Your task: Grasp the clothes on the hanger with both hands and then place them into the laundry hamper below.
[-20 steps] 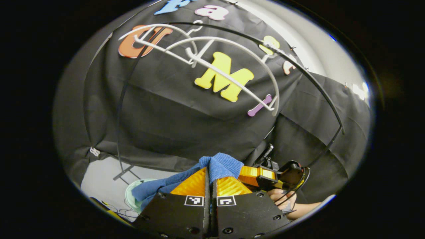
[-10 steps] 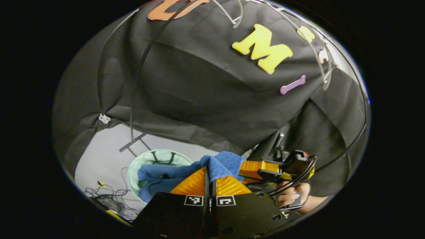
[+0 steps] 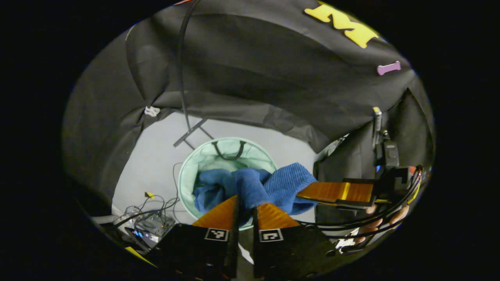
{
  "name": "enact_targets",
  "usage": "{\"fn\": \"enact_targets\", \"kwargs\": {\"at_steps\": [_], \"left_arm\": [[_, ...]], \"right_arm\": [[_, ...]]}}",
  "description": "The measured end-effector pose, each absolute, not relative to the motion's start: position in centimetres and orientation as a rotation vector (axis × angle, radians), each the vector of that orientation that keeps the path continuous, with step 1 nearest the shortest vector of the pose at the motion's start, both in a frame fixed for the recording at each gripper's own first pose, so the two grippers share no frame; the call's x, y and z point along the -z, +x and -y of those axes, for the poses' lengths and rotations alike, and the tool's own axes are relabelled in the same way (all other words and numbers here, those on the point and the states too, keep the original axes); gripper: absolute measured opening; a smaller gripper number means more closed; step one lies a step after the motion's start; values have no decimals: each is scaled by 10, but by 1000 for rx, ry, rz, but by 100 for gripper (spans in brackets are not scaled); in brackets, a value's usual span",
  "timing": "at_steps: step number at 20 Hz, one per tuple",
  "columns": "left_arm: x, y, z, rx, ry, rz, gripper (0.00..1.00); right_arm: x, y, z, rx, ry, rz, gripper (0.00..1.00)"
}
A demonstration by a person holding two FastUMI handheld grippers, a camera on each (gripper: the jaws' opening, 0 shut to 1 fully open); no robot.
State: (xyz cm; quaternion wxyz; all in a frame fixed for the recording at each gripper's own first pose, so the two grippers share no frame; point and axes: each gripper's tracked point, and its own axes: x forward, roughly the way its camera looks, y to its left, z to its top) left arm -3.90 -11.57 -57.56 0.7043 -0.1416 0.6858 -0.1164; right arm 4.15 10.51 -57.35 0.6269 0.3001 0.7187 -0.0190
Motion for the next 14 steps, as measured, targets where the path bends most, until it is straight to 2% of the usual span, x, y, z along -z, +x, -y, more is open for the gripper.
{"fn": "enact_targets", "kwargs": {"at_steps": [1,3,6,7,8,11,12,14], "left_arm": [[574,-46,116,251,-330,-1551,22],[575,-51,117,230,-353,-1586,53],[579,-58,111,218,-363,-1580,100],[572,-59,108,217,-376,-1572,100],[563,-61,105,220,-391,-1562,94],[531,-57,95,227,-413,-1512,94],[521,-54,95,231,-416,-1493,94],[500,-56,90,245,-421,-1453,94]], "right_arm": [[571,38,-109,40,697,-1664,40],[569,35,-108,29,695,-1663,60],[557,33,-107,6,722,-1635,77],[550,34,-111,-2,753,-1623,81],[538,34,-112,-13,787,-1607,82],[506,25,-110,-29,853,-1541,84],[493,24,-109,-36,876,-1518,90],[470,15,-108,-32,919,-1480,90]]}}
